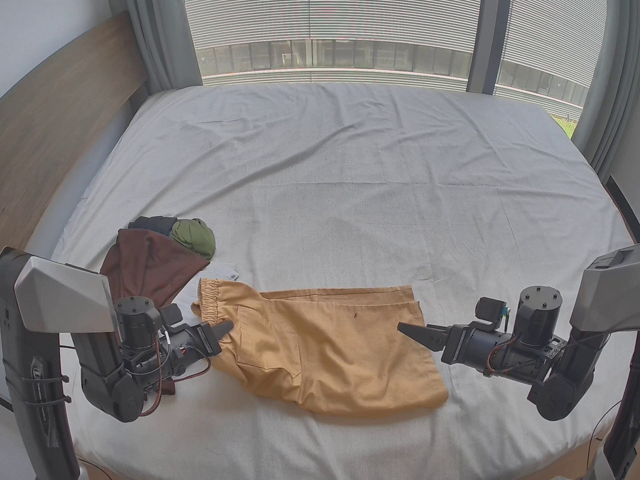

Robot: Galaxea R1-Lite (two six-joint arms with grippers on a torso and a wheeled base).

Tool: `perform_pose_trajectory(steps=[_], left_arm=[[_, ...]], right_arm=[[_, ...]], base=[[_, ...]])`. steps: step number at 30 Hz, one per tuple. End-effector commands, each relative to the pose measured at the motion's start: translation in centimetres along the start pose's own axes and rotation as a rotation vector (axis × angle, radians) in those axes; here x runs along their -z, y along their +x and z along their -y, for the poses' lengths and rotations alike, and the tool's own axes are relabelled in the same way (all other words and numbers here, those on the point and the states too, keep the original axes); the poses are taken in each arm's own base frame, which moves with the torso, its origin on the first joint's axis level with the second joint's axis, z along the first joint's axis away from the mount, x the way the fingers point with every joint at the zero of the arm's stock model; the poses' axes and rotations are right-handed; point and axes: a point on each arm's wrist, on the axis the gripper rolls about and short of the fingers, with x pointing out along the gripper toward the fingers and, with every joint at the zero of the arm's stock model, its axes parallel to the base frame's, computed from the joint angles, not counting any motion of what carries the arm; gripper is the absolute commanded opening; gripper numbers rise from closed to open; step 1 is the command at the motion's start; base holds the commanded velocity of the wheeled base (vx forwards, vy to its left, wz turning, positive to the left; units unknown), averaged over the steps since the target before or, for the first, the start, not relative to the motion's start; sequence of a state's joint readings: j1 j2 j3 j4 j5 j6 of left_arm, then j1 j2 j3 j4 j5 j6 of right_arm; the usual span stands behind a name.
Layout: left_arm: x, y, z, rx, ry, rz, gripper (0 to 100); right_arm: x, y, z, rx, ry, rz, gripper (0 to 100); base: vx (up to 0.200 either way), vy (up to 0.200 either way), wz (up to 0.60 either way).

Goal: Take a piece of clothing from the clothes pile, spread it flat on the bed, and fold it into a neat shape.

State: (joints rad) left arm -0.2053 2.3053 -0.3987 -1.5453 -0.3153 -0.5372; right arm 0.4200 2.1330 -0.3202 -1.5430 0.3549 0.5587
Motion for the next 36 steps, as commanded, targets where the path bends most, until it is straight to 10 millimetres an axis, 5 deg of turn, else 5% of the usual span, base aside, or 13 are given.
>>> perform_pose_trajectory(steps=[1,28,36], left_arm=[[-0.5,-0.4,2.3,0.055,0.017,0.021,0],[0.7,3.5,8.8,0.249,0.017,0.038,0],[2.5,5.2,10.0,0.287,0.023,0.001,0]], right_arm=[[-0.6,-0.2,-0.3,-0.012,-0.009,0.022,100],[-2.3,-0.5,0.1,-0.004,-0.014,0.094,100],[-3.0,-0.6,0.6,0.007,-0.013,0.118,100]], base=[[0.0,0.0,0.0],[0.0,0.0,0.0],[0.0,0.0,0.0]])
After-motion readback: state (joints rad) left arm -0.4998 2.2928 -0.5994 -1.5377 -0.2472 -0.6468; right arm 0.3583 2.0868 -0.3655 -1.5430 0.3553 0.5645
